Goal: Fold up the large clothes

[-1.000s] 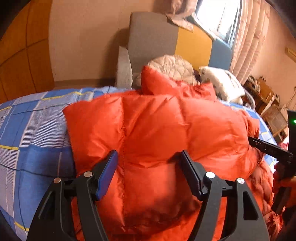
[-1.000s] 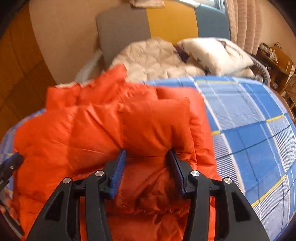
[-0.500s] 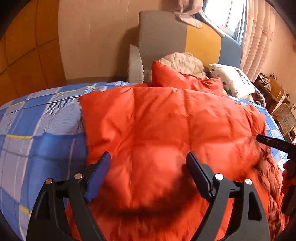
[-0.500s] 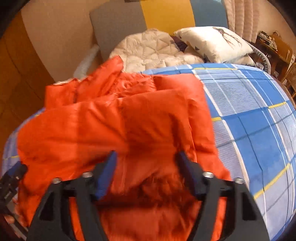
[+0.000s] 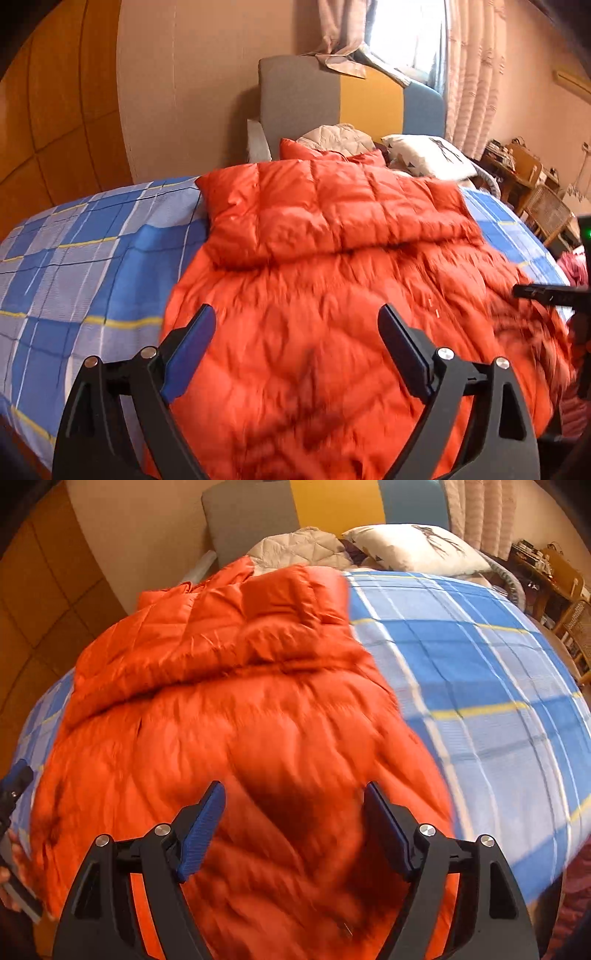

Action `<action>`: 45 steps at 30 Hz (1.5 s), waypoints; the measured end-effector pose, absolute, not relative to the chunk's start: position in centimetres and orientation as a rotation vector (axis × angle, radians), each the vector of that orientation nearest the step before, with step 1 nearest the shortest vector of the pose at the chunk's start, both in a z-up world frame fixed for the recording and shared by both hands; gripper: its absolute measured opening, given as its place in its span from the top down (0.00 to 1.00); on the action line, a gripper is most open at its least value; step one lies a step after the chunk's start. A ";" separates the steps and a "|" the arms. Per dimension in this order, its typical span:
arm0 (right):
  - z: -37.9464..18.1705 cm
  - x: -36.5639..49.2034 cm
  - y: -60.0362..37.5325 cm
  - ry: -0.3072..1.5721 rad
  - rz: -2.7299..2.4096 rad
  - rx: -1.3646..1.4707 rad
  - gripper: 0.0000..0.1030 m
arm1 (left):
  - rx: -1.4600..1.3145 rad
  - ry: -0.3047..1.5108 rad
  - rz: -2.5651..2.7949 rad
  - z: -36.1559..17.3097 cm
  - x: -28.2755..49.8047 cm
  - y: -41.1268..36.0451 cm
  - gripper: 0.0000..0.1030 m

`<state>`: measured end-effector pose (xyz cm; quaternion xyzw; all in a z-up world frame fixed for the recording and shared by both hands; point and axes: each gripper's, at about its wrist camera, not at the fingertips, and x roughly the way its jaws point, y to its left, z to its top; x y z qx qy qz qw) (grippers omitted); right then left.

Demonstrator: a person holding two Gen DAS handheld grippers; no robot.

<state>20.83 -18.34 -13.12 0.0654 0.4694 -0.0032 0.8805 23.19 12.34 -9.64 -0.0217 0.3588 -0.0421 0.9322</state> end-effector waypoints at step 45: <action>-13.9 7.3 -24.5 1.014 0.123 0.321 0.90 | -0.329 0.925 -0.184 -14.6 6.6 20.2 0.51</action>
